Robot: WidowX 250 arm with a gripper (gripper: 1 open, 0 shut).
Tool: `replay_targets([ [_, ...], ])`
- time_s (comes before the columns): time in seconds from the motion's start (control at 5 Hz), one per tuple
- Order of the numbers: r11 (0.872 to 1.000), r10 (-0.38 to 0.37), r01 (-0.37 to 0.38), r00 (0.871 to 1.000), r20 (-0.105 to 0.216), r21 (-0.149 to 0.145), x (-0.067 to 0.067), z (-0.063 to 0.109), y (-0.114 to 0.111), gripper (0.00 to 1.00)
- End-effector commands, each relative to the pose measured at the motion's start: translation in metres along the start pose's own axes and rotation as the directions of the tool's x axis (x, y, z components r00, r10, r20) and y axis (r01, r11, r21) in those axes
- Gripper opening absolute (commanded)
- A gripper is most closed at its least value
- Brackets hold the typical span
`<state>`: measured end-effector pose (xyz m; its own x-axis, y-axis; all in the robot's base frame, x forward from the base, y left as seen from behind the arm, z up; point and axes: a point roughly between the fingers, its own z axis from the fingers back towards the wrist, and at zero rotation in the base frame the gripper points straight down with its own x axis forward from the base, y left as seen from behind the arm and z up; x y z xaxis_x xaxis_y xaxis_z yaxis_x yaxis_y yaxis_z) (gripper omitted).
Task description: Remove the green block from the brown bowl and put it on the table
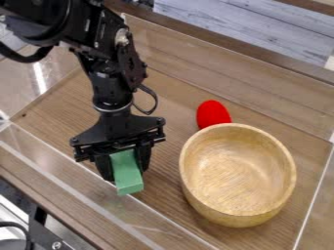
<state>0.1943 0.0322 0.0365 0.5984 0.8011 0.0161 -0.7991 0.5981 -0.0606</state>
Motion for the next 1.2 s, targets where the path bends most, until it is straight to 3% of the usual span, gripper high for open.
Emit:
replay_targets([
  [0.0, 1.0, 0.019, -0.018, 1.0, 0.011, -0.009, 0.013, 0.009, -0.001, 1.0],
  [0.4, 0.994, 0.107, -0.108, 0.994, -0.011, -0.023, 0.017, 0.013, -0.005, 1.0],
  [0.8, 0.993, 0.114, -0.115, 0.993, -0.023, -0.022, 0.025, 0.041, -0.005, 1.0],
  [1.0, 0.993, 0.107, -0.108, 0.993, -0.043, -0.036, 0.029, 0.056, -0.014, 1.0],
])
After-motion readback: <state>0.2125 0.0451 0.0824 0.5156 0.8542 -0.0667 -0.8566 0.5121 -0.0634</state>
